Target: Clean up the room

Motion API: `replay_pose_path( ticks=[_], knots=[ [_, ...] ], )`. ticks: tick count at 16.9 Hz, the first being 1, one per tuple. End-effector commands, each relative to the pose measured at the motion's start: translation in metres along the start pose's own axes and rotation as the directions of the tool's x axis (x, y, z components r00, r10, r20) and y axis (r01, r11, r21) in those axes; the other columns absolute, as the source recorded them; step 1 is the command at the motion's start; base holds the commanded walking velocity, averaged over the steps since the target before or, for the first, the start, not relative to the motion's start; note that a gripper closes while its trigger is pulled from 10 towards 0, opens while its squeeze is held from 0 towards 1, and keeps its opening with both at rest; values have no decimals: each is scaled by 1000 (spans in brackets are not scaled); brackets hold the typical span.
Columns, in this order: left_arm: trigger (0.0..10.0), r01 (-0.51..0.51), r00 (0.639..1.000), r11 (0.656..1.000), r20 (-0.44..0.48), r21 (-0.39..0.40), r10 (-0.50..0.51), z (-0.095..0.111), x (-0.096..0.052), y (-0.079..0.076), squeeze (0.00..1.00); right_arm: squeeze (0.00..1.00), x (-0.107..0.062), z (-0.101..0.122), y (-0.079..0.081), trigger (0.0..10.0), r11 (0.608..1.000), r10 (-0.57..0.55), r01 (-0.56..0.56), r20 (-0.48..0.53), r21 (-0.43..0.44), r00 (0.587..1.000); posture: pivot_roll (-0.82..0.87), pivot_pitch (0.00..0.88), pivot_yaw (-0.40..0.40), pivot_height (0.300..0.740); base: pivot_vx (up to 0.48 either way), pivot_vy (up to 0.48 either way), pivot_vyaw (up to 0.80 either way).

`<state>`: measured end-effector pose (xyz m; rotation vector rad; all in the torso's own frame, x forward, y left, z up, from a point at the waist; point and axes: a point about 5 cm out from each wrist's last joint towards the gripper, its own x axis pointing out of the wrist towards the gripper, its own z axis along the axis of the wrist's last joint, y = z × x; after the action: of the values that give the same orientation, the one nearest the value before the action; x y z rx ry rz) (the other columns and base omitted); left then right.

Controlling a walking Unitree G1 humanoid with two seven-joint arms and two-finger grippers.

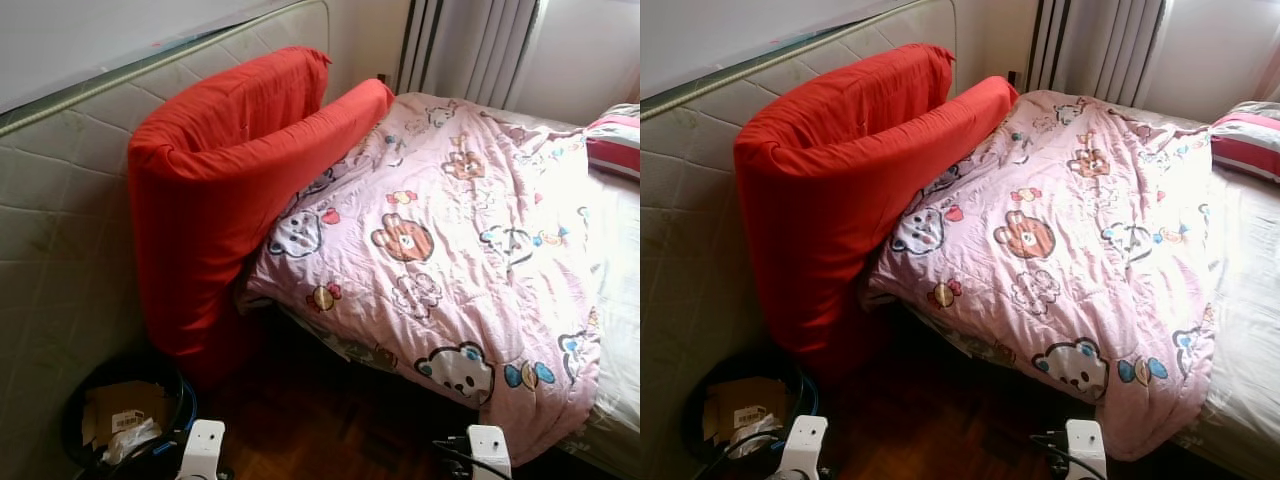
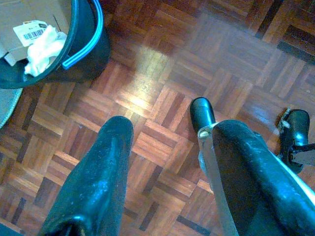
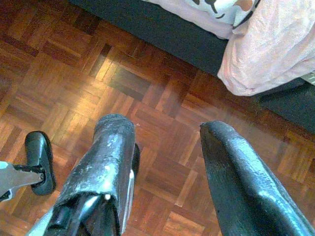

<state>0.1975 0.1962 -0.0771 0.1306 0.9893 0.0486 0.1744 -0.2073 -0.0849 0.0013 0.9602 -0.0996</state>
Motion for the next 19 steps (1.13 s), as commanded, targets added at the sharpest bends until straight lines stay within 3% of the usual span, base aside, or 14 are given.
replay_pose_path(
  ticks=[1, 19],
  knots=[
    [10000, 4, 1000, 1000, -21, 31, -3, -6, -1, 2, 0, 0, 0, -1, 1, 10000, 1000, 3, -3, -8, 3, 1000, -105, 0, 5, 740, 0, 0, 0],
    [10000, 3, 1000, 1000, -16, 28, -3, -5, -1, 2, 0, 0, 0, 0, 1, 10000, 1000, 2, -2, -9, 11, 1000, -104, 0, 8, 740, 0, 0, 0]
  ],
)
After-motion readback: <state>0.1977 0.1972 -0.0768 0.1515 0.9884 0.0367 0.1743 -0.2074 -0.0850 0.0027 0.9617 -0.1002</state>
